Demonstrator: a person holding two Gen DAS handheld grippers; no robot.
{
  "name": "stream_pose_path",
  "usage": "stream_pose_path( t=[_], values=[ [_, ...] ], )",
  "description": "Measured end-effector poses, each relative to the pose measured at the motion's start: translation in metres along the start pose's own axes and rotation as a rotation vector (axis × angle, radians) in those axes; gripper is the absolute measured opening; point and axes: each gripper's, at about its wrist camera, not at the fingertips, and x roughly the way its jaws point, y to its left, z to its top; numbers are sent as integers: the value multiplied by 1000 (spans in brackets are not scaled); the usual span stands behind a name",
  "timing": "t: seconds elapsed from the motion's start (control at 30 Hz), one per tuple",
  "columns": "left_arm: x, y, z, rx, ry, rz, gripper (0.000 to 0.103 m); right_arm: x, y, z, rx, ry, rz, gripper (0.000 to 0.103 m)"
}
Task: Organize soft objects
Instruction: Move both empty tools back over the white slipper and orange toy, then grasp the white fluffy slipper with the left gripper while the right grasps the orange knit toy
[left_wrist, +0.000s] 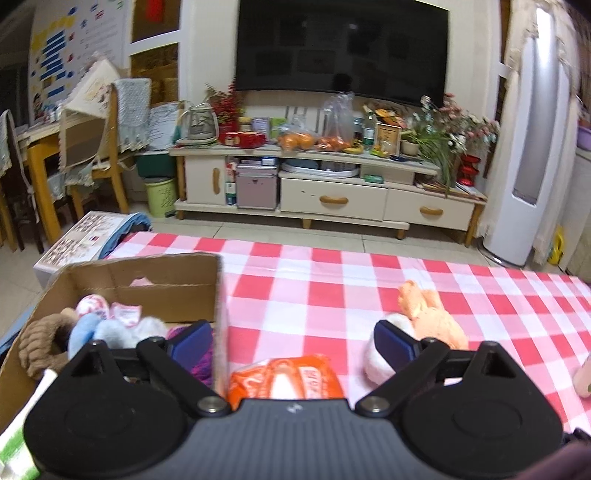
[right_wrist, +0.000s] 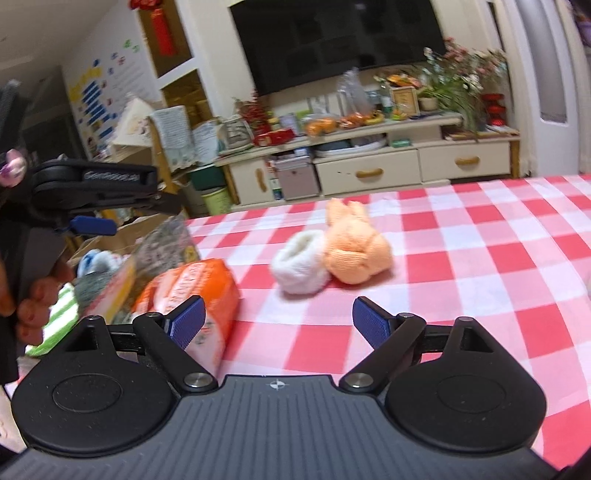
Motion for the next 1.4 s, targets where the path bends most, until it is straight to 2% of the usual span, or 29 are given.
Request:
stream_pose_path(
  t=[0.47,0.63,0.83,1.13,1.4],
  values=[
    [21,-47,-8,171,14,-22,98,37,-57,8,198,-18,-48,103],
    [33,-67,-15,255,26,-32,98,56,-75,15,294,-19,13,103],
    [52,-85,-21,314,56,-40,98,74,-78,22,328,-25,77,103],
    [84,-101,-24,349,116,-32,92,94,-80,27,325,4,127,103],
    [104,-100,-24,326,152,-25,85,96,-81,26,338,36,155,103]
  ],
)
